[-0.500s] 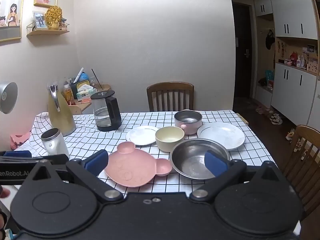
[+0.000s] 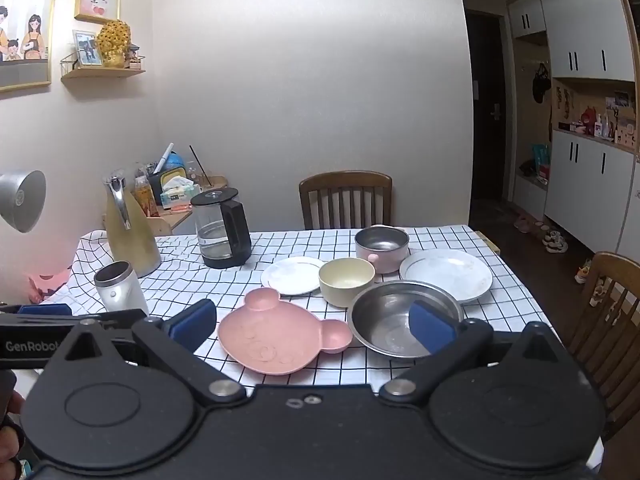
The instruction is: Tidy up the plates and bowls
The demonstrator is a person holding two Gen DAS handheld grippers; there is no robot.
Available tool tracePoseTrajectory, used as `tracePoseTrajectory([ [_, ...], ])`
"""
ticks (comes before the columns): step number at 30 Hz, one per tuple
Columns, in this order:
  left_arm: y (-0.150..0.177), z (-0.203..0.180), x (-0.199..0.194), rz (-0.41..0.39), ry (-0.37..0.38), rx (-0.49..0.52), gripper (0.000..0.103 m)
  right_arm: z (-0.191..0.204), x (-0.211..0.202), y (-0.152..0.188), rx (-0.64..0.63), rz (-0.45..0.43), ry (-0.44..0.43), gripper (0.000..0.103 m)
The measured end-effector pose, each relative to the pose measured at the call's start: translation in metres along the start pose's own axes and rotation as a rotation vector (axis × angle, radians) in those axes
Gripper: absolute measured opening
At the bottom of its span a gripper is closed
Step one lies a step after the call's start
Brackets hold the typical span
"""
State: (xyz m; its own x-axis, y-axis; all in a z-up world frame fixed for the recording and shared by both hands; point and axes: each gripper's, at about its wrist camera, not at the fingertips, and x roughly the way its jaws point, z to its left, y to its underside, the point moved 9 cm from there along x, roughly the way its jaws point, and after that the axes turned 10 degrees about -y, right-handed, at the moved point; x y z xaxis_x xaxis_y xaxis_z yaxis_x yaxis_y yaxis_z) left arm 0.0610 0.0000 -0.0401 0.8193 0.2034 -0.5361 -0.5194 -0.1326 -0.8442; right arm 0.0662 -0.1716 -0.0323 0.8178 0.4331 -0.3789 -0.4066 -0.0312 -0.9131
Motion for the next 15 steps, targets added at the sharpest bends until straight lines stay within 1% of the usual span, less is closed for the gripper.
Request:
tracePoseTrajectory([
  [8, 0.0005, 0.0008, -0.0012, -0.002, 0.006, 0.012, 0.103, 0.0025, -0.0040, 0.0009, -0.001, -0.008, -0.007, 0.103],
  [15, 0.0032, 0.0034, -0.0023, -0.001, 0.008, 0.014, 0.103, 0.0069, -0.0028, 0.0044, 0.033, 0.007, -0.034, 0.103],
])
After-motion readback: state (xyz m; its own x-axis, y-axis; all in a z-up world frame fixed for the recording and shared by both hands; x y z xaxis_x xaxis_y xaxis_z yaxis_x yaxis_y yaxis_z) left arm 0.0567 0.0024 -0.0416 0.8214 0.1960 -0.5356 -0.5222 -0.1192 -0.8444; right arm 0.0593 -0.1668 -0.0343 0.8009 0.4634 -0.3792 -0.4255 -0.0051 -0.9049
